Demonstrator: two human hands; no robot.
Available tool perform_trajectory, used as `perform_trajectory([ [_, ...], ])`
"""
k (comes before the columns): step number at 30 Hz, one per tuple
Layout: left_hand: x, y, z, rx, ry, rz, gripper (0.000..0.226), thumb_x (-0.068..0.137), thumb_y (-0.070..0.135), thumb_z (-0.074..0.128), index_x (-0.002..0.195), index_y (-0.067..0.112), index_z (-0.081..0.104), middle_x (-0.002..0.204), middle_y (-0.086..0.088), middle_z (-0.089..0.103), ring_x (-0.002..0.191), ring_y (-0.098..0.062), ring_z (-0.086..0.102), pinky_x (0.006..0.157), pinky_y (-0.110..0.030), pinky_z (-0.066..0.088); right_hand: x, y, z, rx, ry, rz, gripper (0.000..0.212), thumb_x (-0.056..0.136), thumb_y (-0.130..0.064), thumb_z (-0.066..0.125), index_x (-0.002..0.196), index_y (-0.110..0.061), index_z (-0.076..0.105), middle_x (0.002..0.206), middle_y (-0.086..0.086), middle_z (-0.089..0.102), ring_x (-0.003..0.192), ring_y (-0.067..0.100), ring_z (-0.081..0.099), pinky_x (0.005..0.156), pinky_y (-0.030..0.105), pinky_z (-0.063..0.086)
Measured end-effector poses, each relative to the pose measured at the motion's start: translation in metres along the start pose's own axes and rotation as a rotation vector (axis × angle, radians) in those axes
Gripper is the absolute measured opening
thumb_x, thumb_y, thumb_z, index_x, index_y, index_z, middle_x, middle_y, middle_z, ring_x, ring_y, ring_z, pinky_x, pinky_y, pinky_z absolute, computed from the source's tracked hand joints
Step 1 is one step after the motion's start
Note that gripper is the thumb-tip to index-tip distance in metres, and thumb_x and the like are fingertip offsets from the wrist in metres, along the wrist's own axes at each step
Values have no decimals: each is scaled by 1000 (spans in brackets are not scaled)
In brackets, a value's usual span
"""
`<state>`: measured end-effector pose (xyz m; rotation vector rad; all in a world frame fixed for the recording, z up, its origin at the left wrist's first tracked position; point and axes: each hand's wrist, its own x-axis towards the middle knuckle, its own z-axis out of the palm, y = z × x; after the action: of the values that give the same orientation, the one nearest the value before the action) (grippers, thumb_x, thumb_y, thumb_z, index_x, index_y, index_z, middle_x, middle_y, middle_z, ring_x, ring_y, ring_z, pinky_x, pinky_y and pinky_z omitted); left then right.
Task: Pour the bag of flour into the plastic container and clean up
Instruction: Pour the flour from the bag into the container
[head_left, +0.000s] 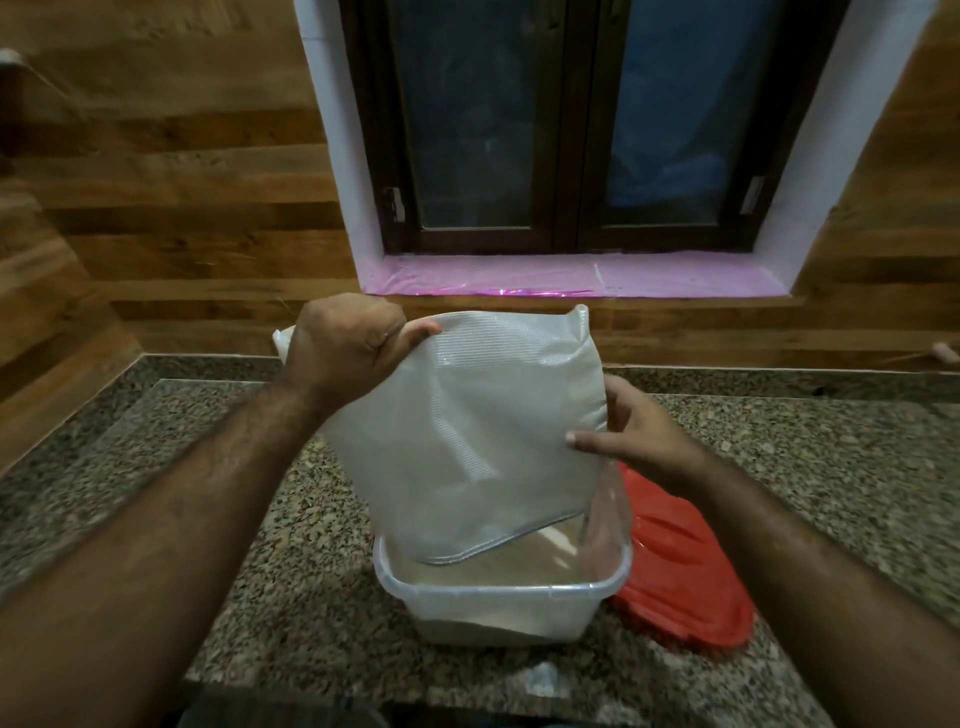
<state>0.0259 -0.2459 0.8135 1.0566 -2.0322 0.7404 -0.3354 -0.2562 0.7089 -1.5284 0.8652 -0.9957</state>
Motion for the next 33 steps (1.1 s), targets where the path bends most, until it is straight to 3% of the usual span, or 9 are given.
perform_trajectory([
  [4, 4, 19, 0, 26, 41, 108, 55, 104, 41, 70, 59, 12, 53, 53, -5, 48, 49, -17, 38, 50, -28, 29, 12, -21, 11, 243, 118, -62, 49, 84, -39, 86, 124, -13, 73, 120, 13, 77, 105, 25, 73, 89, 36, 62],
  [7, 10, 17, -9, 70, 55, 117, 57, 101, 42, 74, 58, 14, 48, 51, -5, 45, 48, -16, 36, 51, -27, 26, 19, -29, 12, 200, 202, -92, 49, 95, -35, 73, 123, 5, 70, 114, 19, 76, 99, 27, 70, 86, 38, 60],
  [12, 17, 12, -24, 32, -193, -55, 67, 90, 82, 54, 65, 20, 47, 57, 1, 46, 48, -15, 41, 48, -23, 23, 26, -35, 18, 167, 237, -99, 44, 98, -37, 66, 117, 2, 74, 103, 12, 79, 90, 19, 72, 78, 31, 62],
  [14, 19, 17, -23, 30, -296, -118, 74, 77, 94, 53, 80, 20, 58, 71, 3, 58, 61, -14, 52, 50, -24, 34, 29, -37, 23, 201, 246, -73, 50, 97, -42, 66, 120, 2, 72, 108, 18, 79, 93, 24, 72, 79, 35, 62],
  [16, 26, 22, -24, -23, -411, -165, 89, 69, 99, 54, 108, 21, 70, 95, 4, 70, 83, -14, 63, 67, -33, 53, 33, -41, 27, 216, 249, -66, 56, 97, -45, 66, 125, 3, 69, 118, 29, 74, 98, 31, 69, 82, 40, 61],
  [18, 35, 26, -24, -74, -508, -200, 92, 68, 95, 62, 124, 22, 68, 108, 8, 70, 97, -14, 63, 81, -36, 56, 37, -46, 31, 204, 230, -84, 57, 97, -47, 67, 125, 3, 69, 123, 34, 70, 99, 34, 68, 84, 42, 60],
  [22, 46, 30, -20, -133, -638, -277, 70, 68, 89, 63, 92, 23, 68, 82, 8, 65, 78, -14, 62, 63, -35, 50, 40, -56, 36, 151, 179, -114, 56, 97, -46, 67, 123, 3, 69, 117, 30, 74, 97, 31, 68, 86, 43, 58],
  [28, 42, 20, -33, -310, -458, -275, 72, 81, 76, 59, 74, 5, 71, 66, -11, 66, 59, -29, 62, 53, -48, 53, 34, -53, 30, 12, 100, -92, 45, 92, -43, 71, 124, -11, 72, 114, 8, 79, 101, 22, 77, 83, 35, 65],
  [33, 37, 11, -43, -328, -388, -284, 56, 89, 58, 74, 57, 17, 52, 51, 2, 46, 47, -14, 42, 45, -29, 33, 35, -33, 20, -181, -38, 30, 62, 66, 8, 95, 121, -6, 71, 114, 9, 81, 108, 26, 78, 91, 39, 65],
])
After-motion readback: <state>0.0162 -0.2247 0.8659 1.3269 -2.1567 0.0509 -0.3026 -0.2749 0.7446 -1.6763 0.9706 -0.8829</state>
